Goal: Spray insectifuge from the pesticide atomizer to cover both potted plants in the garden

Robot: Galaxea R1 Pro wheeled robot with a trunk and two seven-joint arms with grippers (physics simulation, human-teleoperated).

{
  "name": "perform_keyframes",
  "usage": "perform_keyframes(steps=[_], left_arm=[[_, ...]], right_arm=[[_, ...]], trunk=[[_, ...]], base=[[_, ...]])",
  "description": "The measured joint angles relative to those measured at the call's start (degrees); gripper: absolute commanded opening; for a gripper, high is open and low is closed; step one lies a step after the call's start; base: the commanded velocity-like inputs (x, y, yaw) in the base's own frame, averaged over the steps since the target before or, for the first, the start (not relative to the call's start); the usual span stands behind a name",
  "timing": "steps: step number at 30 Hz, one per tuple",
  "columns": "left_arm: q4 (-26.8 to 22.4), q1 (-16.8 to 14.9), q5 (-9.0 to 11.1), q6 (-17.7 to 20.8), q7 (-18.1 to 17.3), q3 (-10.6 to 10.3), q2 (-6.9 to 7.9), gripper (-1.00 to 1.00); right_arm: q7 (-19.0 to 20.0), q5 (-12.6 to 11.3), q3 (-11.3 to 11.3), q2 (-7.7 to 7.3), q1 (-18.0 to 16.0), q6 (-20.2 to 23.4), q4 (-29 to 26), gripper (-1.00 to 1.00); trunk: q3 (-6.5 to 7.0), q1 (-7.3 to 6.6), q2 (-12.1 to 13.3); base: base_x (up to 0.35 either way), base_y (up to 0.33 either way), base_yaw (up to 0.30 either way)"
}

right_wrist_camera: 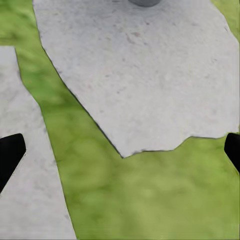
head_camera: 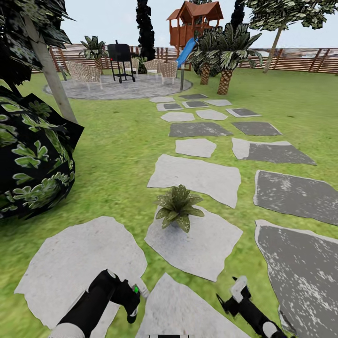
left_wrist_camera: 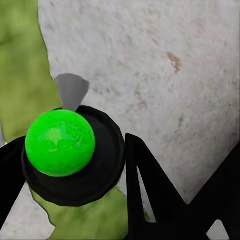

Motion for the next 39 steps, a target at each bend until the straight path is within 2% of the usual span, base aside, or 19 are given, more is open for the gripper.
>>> perform_keyframes(steps=[1, 3, 5, 6, 8, 9, 11, 12, 13, 16, 19, 21, 23, 26, 30, 32, 33, 39], left_arm=[[0.0, -0.2, 0.0, 0.0, 0.0, -0.1, 0.01, -1.00], [0.0, -1.2, -0.5, -0.9, -0.1, -0.3, -0.07, -1.00], [0.5, -3.1, -1.5, -2.2, -0.2, -1.6, -0.36, -1.00], [0.7, -4.4, -2.3, -2.6, -0.3, -3.2, -0.48, -1.00], [0.9, -5.5, -3.2, -2.9, -0.4, -5.9, -0.55, -1.00], [1.0, -5.8, -3.4, -3.1, -0.4, -8.0, -0.58, -1.00], [1.0, -6.1, -3.7, -3.4, -0.5, -10.5, -0.60, -1.00], [1.0, -6.2, -3.7, -3.6, -0.5, -11.1, -0.60, -1.00], [1.0, -6.2, -3.7, -3.9, -0.5, -11.5, -0.61, -1.00], [1.2, -6.3, -3.5, -7.4, -0.9, -12.0, -0.72, -1.00], [1.2, -6.3, -3.6, -9.5, -3.3, -12.1, -1.01, -1.00], [1.2, -6.3, -3.7, -10.1, -4.2, -12.1, -1.21, -1.00], [1.2, -6.2, -3.6, -11.4, -4.6, -12.1, -1.21, -1.00], [1.2, -6.1, -3.5, -13.3, -4.7, -12.0, -1.22, -1.00], [1.2, -6.1, -3.4, -13.7, -4.3, -11.8, -1.21, -1.00], [1.2, -6.0, -3.3, -13.7, -4.1, -11.6, -1.22, -1.00], [1.2, -6.0, -3.3, -13.7, -4.0, -11.6, -1.25, -1.00], [1.2, -6.0, -3.3, -13.7, -3.8, -11.5, -1.85, -1.00]], right_arm=[[1.6, 0.4, 0.0, 0.10, -0.8, 1.2, -0.9, 1.00], [7.9, 0.7, 0.1, 0.40, -3.0, 4.6, -3.1, 1.00], [15.1, 0.8, 0.1, 0.57, -4.7, 7.6, -4.9, 1.00], [18.9, 0.8, 0.0, 0.63, -5.5, 8.7, -5.7, 1.00], [23.1, 0.8, 0.1, 0.73, -6.4, 9.4, -6.9, 1.00], [26.3, 0.8, 0.1, 0.79, -7.2, 9.6, -8.0, 1.00], [31.3, 0.9, 0.1, 0.84, -8.4, 9.9, -9.4, 1.00], [33.1, 0.9, 0.1, 0.84, -8.9, 9.9, -9.7, 1.00], [34.5, 1.0, 0.1, 0.85, -9.4, 9.9, -9.9, -1.00], [36.9, 1.0, 0.2, 0.86, -10.5, 9.9, -10.5, -1.00], [37.3, 1.1, 0.4, 0.91, -10.7, 9.9, -11.8, -1.00], [37.4, 1.1, 2.3, 1.39, -10.8, 9.9, -12.1, -1.00], [37.4, 1.0, 5.1, 1.79, -10.8, 9.9, -12.8, -1.00], [37.4, 0.7, 6.8, 2.92, -10.8, 9.9, -15.6, -1.00], [38.5, 0.7, 7.0, 4.88, -10.8, 9.9, -16.6, -1.00], [44.0, 0.6, 7.0, 5.44, -10.8, 9.9, -16.9, -1.00], [44.8, 0.6, 7.0, 5.68, -10.8, 9.9, -16.9, -1.00], [46.0, 0.5, 6.9, 6.46, -11.0, 9.9, -16.9, -1.00]], trunk=[[0.00, 0.00, 0.0], [0.00, 0.00, 0.0], [0.00, 0.00, 0.0], [0.01, 0.00, 0.0], [0.00, 0.00, 0.0], [0.00, 0.00, 0.0], [0.00, 0.00, 0.0], [0.00, 0.00, 0.0], [0.00, 0.00, 0.0], [0.00, 0.00, 0.0], [0.00, 0.00, 0.0], [0.00, 0.00, 0.0], [0.00, 0.00, 0.0], [0.00, 0.00, 0.0], [0.00, 0.00, 0.0], [0.00, 0.00, 0.0], [0.00, 0.00, 0.0], [0.00, 0.00, 0.0]], base=[[0.000, 0.000, 0.000], [0.000, 0.000, 0.000], [0.000, 0.000, 0.000], [0.000, 0.000, 0.000], [0.000, 0.000, 0.000], [0.000, 0.000, 0.000], [0.000, 0.000, 0.000], [0.000, 0.000, 0.000], [0.000, 0.000, 0.000], [0.000, 0.000, 0.000], [0.000, 0.000, 0.000], [0.000, 0.000, 0.000], [0.000, 0.000, 0.000], [0.000, 0.000, 0.000], [0.000, 0.000, 0.000], [0.000, 0.000, 0.000], [0.000, 0.000, 0.000], [0.000, 0.000, 0.000]])
